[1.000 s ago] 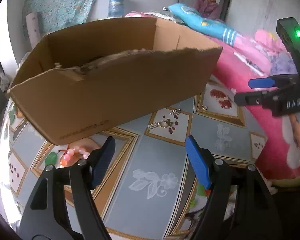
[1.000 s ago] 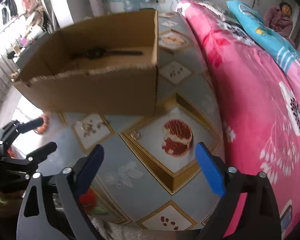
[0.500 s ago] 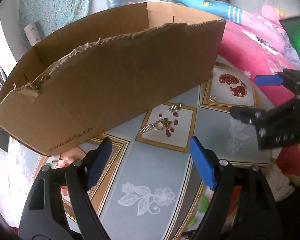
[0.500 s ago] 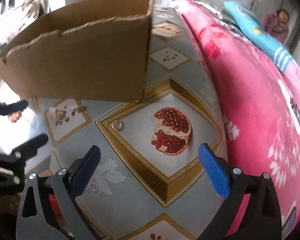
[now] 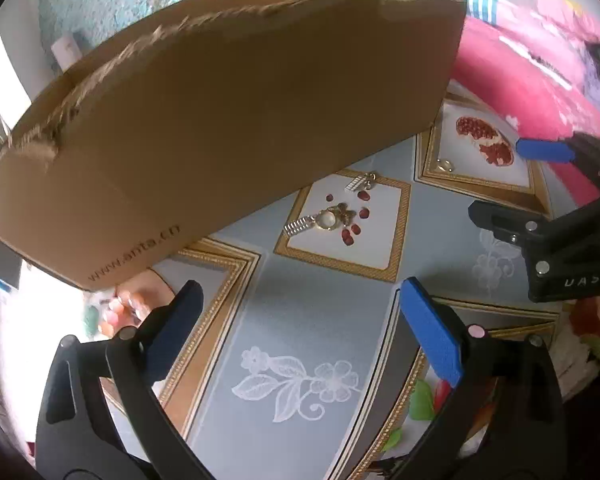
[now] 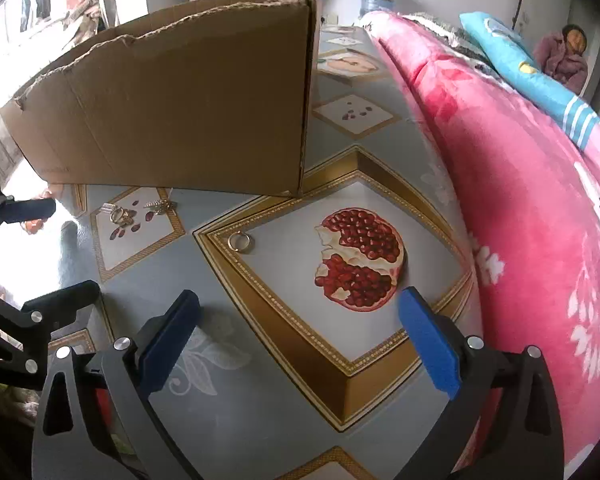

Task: Organize jewelry
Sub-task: 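Withdraw the right gripper from the box toward the charms on the tablecloth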

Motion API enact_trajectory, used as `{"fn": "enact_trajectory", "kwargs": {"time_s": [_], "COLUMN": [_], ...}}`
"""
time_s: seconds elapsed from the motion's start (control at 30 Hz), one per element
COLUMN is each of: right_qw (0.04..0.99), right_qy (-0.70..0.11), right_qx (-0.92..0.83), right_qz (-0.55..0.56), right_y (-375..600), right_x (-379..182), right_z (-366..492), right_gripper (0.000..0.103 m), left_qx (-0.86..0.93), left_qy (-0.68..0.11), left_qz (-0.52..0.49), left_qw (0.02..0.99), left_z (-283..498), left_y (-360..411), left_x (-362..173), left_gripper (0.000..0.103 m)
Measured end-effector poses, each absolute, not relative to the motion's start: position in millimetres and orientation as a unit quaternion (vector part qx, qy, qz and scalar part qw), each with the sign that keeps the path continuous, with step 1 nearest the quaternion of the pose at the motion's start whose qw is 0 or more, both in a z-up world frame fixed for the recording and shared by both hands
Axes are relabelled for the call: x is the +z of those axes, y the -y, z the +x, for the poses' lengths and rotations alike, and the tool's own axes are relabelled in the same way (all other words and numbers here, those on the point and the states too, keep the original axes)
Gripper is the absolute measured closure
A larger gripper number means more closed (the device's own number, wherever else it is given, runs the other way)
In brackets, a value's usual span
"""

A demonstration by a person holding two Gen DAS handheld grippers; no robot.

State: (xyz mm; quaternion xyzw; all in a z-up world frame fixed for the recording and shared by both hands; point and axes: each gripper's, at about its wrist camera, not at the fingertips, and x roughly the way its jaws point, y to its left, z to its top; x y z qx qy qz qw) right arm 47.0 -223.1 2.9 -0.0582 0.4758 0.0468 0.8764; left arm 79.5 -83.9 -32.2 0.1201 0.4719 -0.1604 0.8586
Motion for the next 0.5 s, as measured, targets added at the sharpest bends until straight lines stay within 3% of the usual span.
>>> {"fn": "enact_trajectory", "kwargs": {"time_s": [0.5], "right_qw": [0.865], "right_qy": [-0.497], "right_qx": [0.049], "right_qz": [-0.045], "right_y": [226], "right_x": [1], "right_z": [53], "right_gripper": [0.006], "left_qx": [-0.181], "left_qy": [-0.459], "left_qz": [0.099], "left_qw": [0.864], "left_z": [73], "left_y": [67], "left_x": [-31], "left_gripper": [0.007]}}
